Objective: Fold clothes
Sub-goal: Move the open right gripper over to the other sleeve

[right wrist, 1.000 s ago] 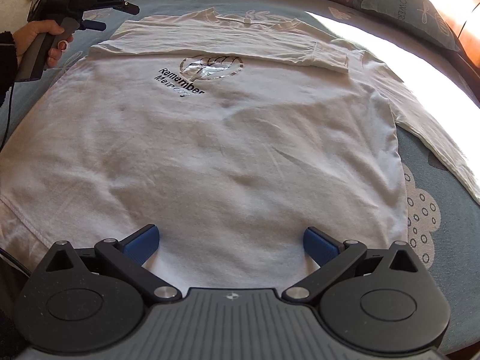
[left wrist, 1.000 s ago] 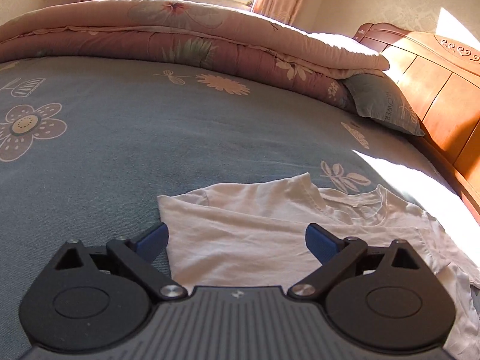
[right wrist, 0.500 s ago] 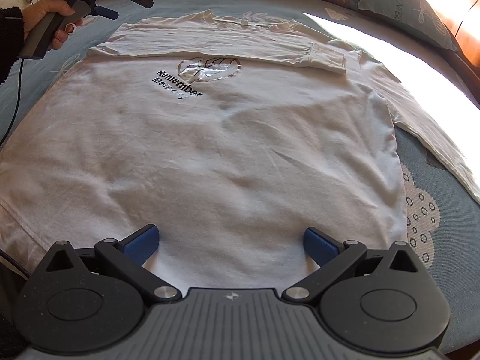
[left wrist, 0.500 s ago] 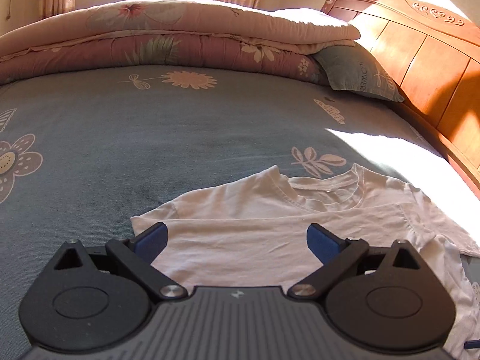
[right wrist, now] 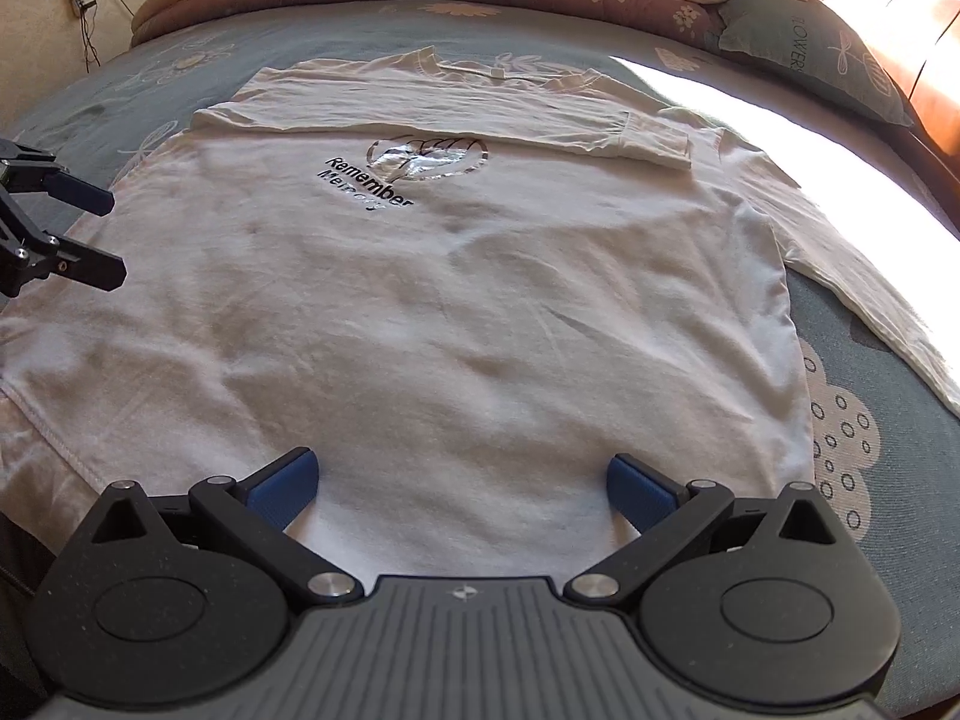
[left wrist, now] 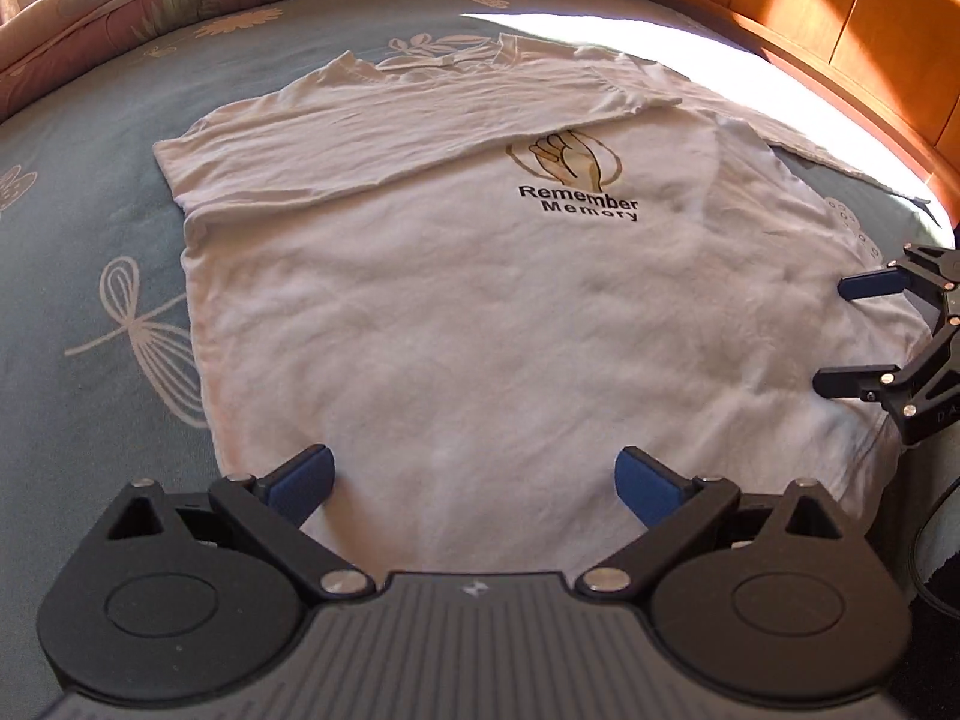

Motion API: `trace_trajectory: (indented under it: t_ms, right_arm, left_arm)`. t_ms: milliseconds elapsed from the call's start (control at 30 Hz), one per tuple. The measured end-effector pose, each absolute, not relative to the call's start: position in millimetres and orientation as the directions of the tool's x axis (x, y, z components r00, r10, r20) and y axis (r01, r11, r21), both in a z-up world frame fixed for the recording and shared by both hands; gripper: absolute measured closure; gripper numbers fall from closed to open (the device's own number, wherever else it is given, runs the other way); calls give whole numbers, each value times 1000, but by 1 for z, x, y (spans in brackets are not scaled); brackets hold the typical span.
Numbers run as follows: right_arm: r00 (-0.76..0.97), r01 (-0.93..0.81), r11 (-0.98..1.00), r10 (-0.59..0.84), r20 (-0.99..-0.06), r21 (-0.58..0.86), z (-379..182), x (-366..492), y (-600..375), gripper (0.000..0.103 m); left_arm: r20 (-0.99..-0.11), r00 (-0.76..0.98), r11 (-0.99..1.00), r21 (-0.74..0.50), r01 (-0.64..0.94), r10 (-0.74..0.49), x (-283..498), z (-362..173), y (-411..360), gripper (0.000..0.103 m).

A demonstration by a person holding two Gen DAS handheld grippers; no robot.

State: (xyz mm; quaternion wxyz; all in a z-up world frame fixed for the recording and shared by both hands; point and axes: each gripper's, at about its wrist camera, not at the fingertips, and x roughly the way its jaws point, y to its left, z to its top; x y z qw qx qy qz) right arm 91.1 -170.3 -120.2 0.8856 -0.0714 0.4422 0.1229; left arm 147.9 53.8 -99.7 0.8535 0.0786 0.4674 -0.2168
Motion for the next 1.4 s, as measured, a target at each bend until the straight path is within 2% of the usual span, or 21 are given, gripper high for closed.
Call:
trace_trajectory:
  t_ms: [133, 367, 600, 833, 1133, 1267, 1400]
  right_arm:
    - [580, -283, 959, 161, -798, -12, -121, 87, -174, 0]
    - [585, -274, 962, 159, -795, -9, -121, 86, -173, 0]
    - [592, -262, 965, 155, -791, -7, -122, 83, -174, 0]
    - [598, -258, 966, 153, -786, -8, -122, 75, -177, 0]
    - [548, -230, 971, 181, -816, 60, -114, 46, -210, 0]
    - [594, -224, 972, 194, -781, 71, -99, 56, -217, 0]
    - [667, -240, 968, 215, -713, 67, -83, 107, -222, 0]
  left_arm:
    - [-827, 519, 912, 22, 409, -213, 118, -102, 57, 2]
    - [-795, 561, 885, 70, 461, -230, 106, -77, 32, 2]
    - [-821, 506, 858, 39, 512, -264, 103, -92, -4, 2]
    - [-824, 503, 909, -33, 417, -261, 86, -105, 9, 1]
    - [-829, 509, 918, -12, 397, -230, 85, -99, 6, 1]
    - [-827, 523, 920, 18, 392, -207, 88, -92, 0, 1]
    - [-824, 537, 935, 25, 355, -182, 89, -86, 3, 1]
